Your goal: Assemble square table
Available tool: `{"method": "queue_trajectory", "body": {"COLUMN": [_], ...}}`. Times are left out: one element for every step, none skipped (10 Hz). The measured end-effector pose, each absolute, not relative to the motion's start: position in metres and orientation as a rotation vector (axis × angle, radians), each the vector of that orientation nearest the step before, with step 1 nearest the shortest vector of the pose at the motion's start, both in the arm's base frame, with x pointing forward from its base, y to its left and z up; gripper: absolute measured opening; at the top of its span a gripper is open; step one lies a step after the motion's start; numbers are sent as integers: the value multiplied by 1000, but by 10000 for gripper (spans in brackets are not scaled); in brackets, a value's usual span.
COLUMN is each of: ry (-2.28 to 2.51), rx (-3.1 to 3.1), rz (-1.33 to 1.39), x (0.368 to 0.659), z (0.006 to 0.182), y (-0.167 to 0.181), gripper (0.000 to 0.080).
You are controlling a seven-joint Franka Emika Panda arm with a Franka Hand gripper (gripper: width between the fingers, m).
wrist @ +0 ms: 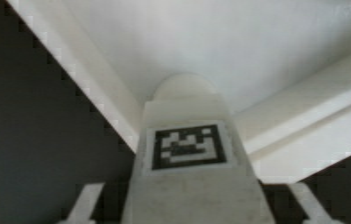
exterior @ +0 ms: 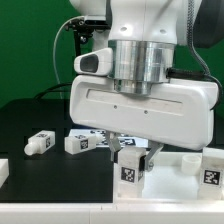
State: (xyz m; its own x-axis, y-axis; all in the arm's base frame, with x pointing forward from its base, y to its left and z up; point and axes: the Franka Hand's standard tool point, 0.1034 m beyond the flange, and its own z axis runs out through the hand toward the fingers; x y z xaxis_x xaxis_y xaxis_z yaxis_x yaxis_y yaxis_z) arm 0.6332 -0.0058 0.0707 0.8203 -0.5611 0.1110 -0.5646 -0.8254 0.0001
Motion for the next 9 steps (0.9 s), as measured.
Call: {"method": "queue_trajectory", "body": {"ry": [-914, -900, -880, -869, -876, -876, -875, -875, -875], "rx": [2966, 2975, 2996, 3012, 3014, 3012, 3012, 3012, 3011], "rz": [165, 162, 171, 187, 189, 185, 184, 184, 183], "x": [633, 634, 637, 638, 638, 638, 637, 637, 637], "z": [71, 73, 87, 101, 105, 102, 102, 102, 102], "y": [-6, -5, -4, -5, -4, -5, -5, -5, -5], "gripper": [300, 300, 366, 558, 558, 633, 633, 647, 649]}}
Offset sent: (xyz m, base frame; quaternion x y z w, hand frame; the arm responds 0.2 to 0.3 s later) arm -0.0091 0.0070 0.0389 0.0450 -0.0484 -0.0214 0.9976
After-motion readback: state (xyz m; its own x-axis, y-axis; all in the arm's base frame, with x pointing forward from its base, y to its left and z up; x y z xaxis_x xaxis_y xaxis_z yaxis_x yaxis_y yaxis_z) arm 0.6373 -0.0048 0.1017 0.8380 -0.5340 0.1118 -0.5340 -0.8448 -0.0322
